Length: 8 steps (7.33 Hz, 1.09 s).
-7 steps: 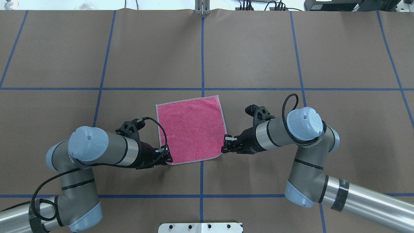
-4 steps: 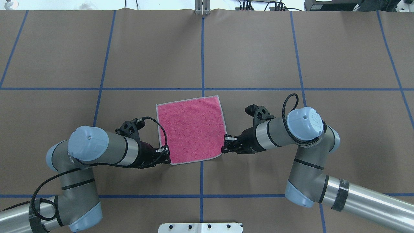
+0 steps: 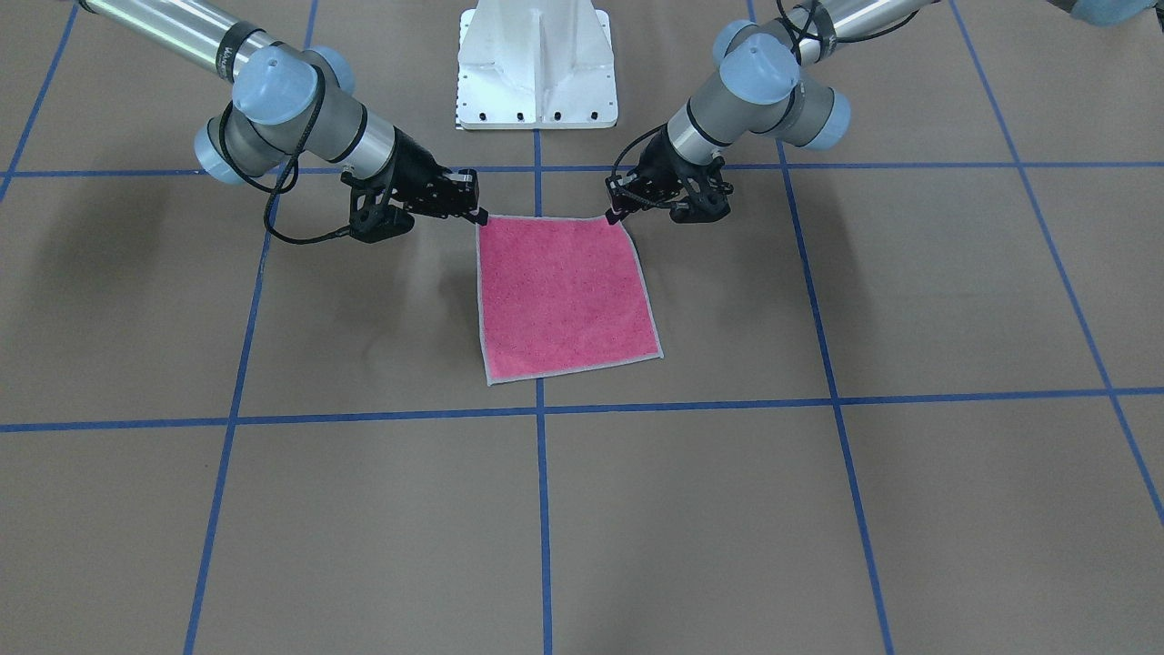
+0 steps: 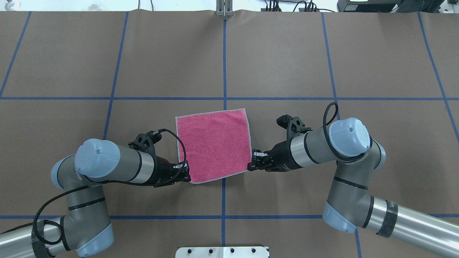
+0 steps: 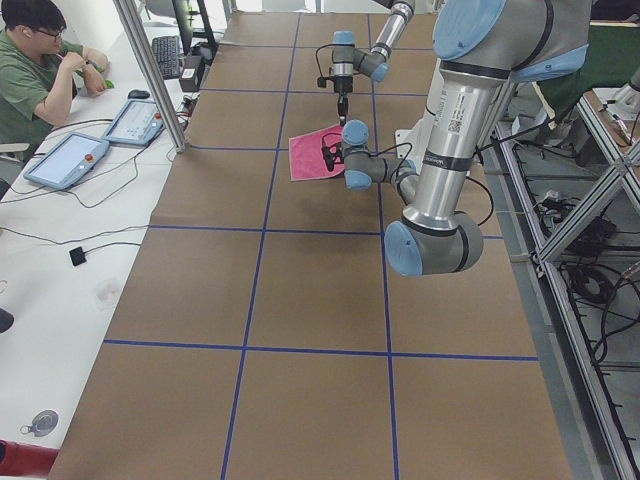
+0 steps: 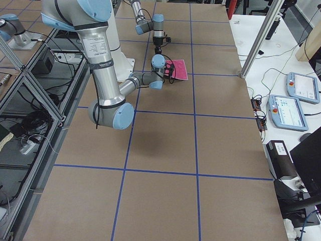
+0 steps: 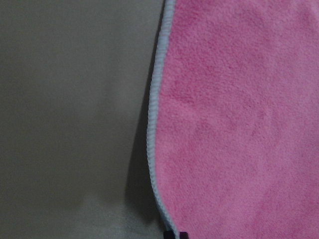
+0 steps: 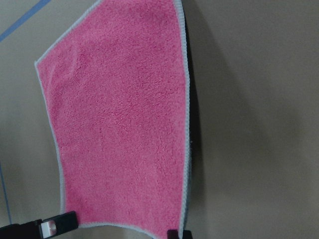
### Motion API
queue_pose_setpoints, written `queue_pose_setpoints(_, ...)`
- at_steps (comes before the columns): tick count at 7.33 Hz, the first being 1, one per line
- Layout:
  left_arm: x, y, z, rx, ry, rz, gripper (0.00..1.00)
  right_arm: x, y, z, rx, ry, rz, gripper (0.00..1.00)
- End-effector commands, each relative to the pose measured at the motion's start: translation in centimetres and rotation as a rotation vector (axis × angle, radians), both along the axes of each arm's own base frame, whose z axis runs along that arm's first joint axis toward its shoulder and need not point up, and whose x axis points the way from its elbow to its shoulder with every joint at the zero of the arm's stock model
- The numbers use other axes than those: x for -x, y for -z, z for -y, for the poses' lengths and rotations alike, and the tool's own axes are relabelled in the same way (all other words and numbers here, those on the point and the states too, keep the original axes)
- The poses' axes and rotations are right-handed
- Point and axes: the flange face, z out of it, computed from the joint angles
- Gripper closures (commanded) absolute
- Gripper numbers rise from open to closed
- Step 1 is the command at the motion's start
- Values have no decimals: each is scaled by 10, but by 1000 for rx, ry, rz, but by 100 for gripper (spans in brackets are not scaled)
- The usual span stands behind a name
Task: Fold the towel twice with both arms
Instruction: 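Lift both towel edges and bring the grippers toward each other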
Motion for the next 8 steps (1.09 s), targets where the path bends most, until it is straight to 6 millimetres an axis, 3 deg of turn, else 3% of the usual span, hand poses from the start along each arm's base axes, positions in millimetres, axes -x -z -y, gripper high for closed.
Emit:
queue_pose_setpoints(1, 9, 3, 6, 1, -40, -13, 100, -5, 1, -3, 25, -3, 6, 100)
queue_pose_setpoints(2, 14, 4, 12, 5, -41, -16, 100, -4, 2, -3, 30, -4, 4, 100)
queue_pose_setpoints(4, 16, 29, 30, -12, -12, -49, 100, -1, 0, 0, 36, -12, -2, 100)
queue_pose_setpoints(6, 24, 40, 49, -19, 22, -60, 100, -17, 1, 28, 38, -66, -3, 100)
queue_pose_setpoints(8, 37, 30, 75, -9, 67, -42, 100, -17, -8, 51, 49, -98, -26, 100)
